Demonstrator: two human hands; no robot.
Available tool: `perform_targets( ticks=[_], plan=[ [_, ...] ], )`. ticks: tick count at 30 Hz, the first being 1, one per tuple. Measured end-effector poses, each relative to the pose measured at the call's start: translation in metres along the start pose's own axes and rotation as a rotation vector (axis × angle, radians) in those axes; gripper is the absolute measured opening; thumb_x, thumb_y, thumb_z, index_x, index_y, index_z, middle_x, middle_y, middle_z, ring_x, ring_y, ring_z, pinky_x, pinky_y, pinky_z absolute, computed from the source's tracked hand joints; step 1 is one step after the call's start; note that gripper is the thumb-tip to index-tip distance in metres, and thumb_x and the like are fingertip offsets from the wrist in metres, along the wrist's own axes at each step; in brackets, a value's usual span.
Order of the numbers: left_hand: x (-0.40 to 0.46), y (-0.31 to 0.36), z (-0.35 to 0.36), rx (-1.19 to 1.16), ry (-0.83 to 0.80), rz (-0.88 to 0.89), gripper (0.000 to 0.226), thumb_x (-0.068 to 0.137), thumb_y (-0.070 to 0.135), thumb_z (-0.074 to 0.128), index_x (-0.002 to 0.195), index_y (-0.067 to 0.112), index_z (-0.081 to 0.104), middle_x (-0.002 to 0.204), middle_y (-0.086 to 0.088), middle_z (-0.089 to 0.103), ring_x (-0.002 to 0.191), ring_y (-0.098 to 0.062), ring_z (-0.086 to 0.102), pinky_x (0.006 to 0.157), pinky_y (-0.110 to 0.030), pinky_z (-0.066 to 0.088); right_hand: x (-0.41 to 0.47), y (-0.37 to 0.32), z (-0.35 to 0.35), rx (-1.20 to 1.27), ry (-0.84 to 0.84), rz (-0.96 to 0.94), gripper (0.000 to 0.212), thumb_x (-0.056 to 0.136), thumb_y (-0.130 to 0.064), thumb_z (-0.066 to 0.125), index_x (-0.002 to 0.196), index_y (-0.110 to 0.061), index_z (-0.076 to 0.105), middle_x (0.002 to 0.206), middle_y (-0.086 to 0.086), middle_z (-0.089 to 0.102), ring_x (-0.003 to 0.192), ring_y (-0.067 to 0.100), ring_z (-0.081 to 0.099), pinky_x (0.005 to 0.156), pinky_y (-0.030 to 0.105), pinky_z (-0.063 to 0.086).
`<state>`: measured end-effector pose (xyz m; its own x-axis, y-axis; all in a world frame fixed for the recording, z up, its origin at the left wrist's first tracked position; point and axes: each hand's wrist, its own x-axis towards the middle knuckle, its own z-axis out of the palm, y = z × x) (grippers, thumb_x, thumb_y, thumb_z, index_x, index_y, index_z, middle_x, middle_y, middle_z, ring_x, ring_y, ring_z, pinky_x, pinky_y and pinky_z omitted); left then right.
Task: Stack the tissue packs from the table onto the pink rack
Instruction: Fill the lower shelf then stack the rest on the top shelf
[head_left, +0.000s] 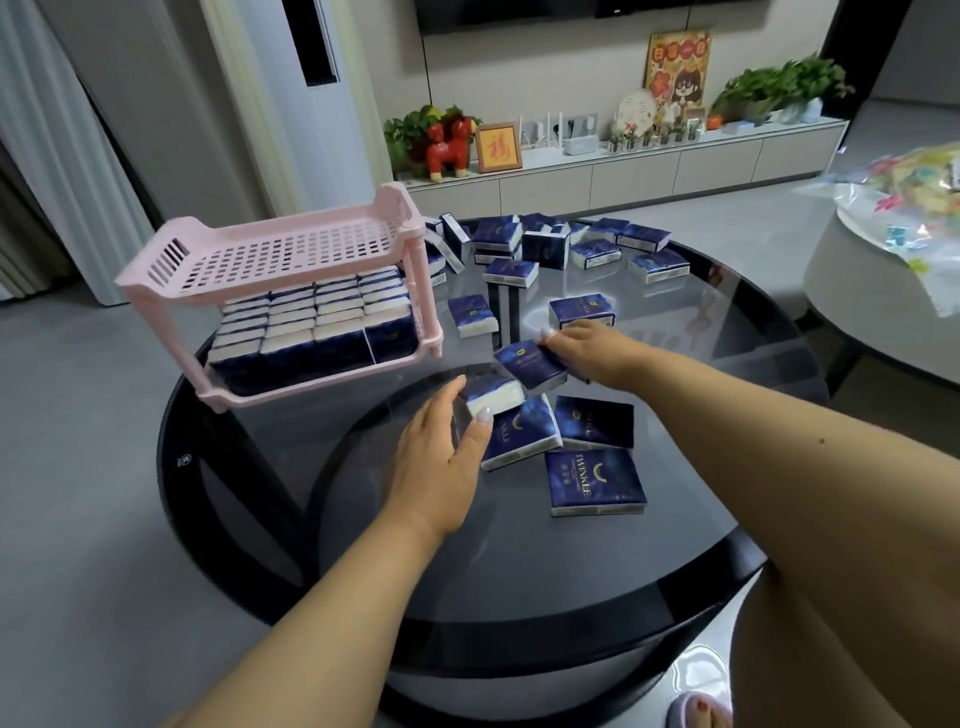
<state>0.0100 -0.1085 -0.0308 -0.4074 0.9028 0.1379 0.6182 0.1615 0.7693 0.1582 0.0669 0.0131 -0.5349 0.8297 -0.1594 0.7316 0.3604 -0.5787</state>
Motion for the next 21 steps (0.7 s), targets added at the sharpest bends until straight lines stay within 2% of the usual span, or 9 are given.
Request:
perform_targets(
  ticks=[5, 8, 11, 14, 17, 19, 21],
  plan=[
    [0.002, 0.0, -0.001, 0.011, 0.029, 0.008, 0.049, 0.092, 0.049, 0.051, 0.14, 0.039, 0.042, 0.145, 0.01, 0.041, 0.132, -0.015, 0.039, 0.11, -0.041, 0.036, -0.014, -0.011, 0.02, -0.01, -0.018, -0.09, 0.059, 0.094, -0.061, 0.029, 0.136, -0.025, 0.05, 0.148, -0.005, 0.035, 0.136, 0.016, 0.032, 0.109, 0.029, 0.021],
    [0.001, -0.002, -0.002, -0.003, 0.078, -0.026, 0.045, 0.091, 0.042, 0.059, 0.134, 0.035, 0.051, 0.14, 0.007, 0.045, 0.129, -0.015, 0.041, 0.11, -0.038, 0.037, -0.027, -0.01, 0.015, 0.069, -0.078, -0.1, 0.062, 0.091, -0.065, 0.027, 0.137, -0.028, 0.048, 0.147, -0.007, 0.039, 0.135, 0.016, 0.035, 0.108, 0.03, 0.023],
    [0.0, -0.002, -0.004, 0.028, 0.106, -0.057, 0.046, 0.09, 0.043, 0.061, 0.132, 0.028, 0.054, 0.136, 0.003, 0.048, 0.125, -0.016, 0.045, 0.106, -0.035, 0.039, -0.042, -0.001, 0.003, 0.172, 0.052, -0.062, 0.057, 0.093, -0.06, 0.032, 0.138, -0.027, 0.047, 0.139, -0.001, 0.05, 0.126, 0.019, 0.046, 0.098, 0.03, 0.032],
    [-0.002, -0.001, -0.004, 0.065, 0.11, -0.073, 0.049, 0.088, 0.052, 0.059, 0.131, 0.028, 0.053, 0.131, 0.001, 0.049, 0.12, -0.017, 0.048, 0.102, -0.035, 0.042, -0.062, 0.015, -0.004, 0.068, 0.189, -0.001, 0.052, 0.09, -0.053, 0.05, 0.127, -0.017, 0.053, 0.117, 0.004, 0.059, 0.101, 0.018, 0.055, 0.085, 0.03, 0.042],
    [-0.002, 0.0, -0.006, -0.002, 0.153, -0.097, 0.035, 0.09, 0.051, 0.055, 0.118, 0.029, 0.058, 0.116, 0.001, 0.052, 0.097, -0.013, 0.054, 0.082, -0.03, 0.045, -0.077, 0.028, 0.003, 0.039, 0.088, 0.107, 0.054, 0.078, -0.05, 0.069, 0.118, -0.017, 0.055, 0.105, 0.001, 0.058, 0.094, 0.019, 0.056, 0.077, 0.03, 0.044],
    [-0.003, -0.002, -0.008, -0.043, 0.204, -0.086, 0.028, 0.092, 0.051, 0.05, 0.105, 0.027, 0.059, 0.103, 0.0, 0.056, 0.081, -0.011, 0.054, 0.067, -0.028, 0.04, -0.081, 0.029, 0.008, 0.035, 0.057, 0.118, 0.051, 0.074, -0.045, 0.075, 0.112, -0.017, 0.057, 0.107, 0.001, 0.06, 0.095, 0.019, 0.057, 0.077, 0.031, 0.046],
    [-0.005, -0.005, -0.01, -0.077, 0.26, -0.087, 0.03, 0.095, 0.05, 0.044, 0.093, 0.023, 0.058, 0.089, 0.0, 0.059, 0.073, -0.015, 0.053, 0.059, -0.028, 0.036, -0.083, 0.025, 0.01, 0.061, 0.063, 0.107, 0.046, 0.072, -0.042, 0.078, 0.106, -0.016, 0.06, 0.104, 0.002, 0.063, 0.091, 0.019, 0.06, 0.075, 0.031, 0.048]
  ],
)
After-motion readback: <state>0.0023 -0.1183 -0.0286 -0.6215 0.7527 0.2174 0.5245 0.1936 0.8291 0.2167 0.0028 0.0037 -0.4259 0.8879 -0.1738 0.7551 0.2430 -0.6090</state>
